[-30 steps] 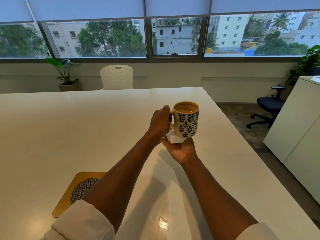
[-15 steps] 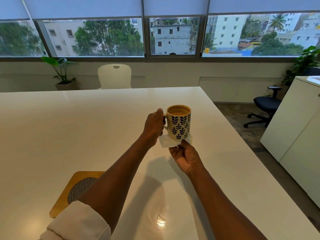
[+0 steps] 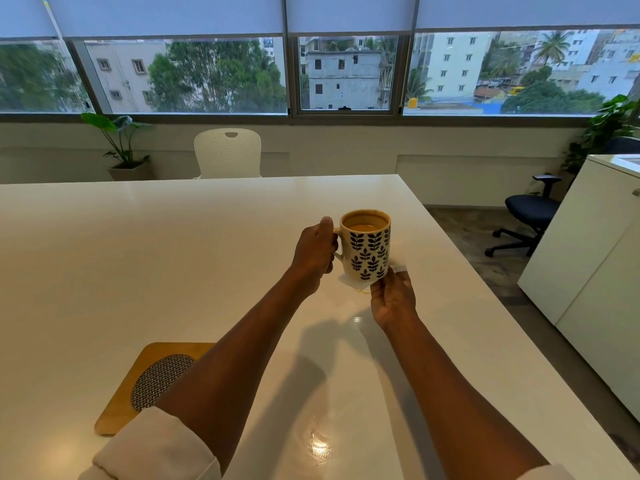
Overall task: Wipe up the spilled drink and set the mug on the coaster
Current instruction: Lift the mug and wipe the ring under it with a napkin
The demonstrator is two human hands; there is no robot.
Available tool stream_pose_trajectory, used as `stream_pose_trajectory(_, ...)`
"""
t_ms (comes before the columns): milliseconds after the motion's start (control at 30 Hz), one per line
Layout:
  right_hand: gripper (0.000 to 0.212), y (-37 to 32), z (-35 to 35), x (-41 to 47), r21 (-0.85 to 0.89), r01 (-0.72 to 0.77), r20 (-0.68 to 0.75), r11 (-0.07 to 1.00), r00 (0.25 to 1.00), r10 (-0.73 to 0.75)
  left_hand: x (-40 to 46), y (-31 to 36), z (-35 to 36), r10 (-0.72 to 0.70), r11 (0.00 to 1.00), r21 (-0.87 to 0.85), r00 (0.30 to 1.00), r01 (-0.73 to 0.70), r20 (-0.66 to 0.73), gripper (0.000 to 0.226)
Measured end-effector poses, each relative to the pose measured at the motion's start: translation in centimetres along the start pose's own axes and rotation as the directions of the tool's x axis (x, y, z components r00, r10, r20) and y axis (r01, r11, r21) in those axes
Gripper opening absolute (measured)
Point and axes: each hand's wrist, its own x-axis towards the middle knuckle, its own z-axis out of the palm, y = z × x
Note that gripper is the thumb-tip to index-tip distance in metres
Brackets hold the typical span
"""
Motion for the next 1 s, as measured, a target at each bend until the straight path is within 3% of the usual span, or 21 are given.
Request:
stream_pose_trajectory(167,0.016,1.4,1.0,0.2,0.043,-0.053,0.041,0.998,0.998,0.051,-0.2,0.4,0.9,0.006,0.999,0.031,1.0,-0.006,-0.012,0.044)
stream_pose_trajectory(333,0.028,1.9,1.3,-0.4,-0.084,-0.138,0.094,0.987,0.985,0.145,0.1,0.2,0.7,0.016,0.999,0.052,0.998,-0.013,-0.056,0.044)
stream_pose_trajectory(500,0.013,2.1,0.8,-1.3,-0.102,-0.281,0.141,0.954,0.946,0.293,0.5,-0.3,0.2,0.026,0.996,0.081,0.996,-0.019,-0.086,0.045)
stream_pose_trajectory(667,0.031,1.5,0.1,-2.2,-0.188,-0.285,0.203,0.94,0.925,0.321,0.8,-0.8,-0.5,0.007,0.998,0.059,0.996,-0.002,-0.085,0.045)
stream_pose_trajectory(833,0.023,0.1,-1.5,-1.6,-0.191,-0.336,0.198,0.922,0.907,0.372,1.0,-1.2,-1.2,0.003,1.0,0.021,0.995,-0.001,-0.104,0.046)
stream_pose_trajectory(1000,0.035,-0.9,-1.9,-0.9,-0.182,-0.31,0.158,0.933,0.928,0.338,1.2,-1.4,-1.4,-0.013,1.0,0.008,0.995,0.014,-0.101,0.045)
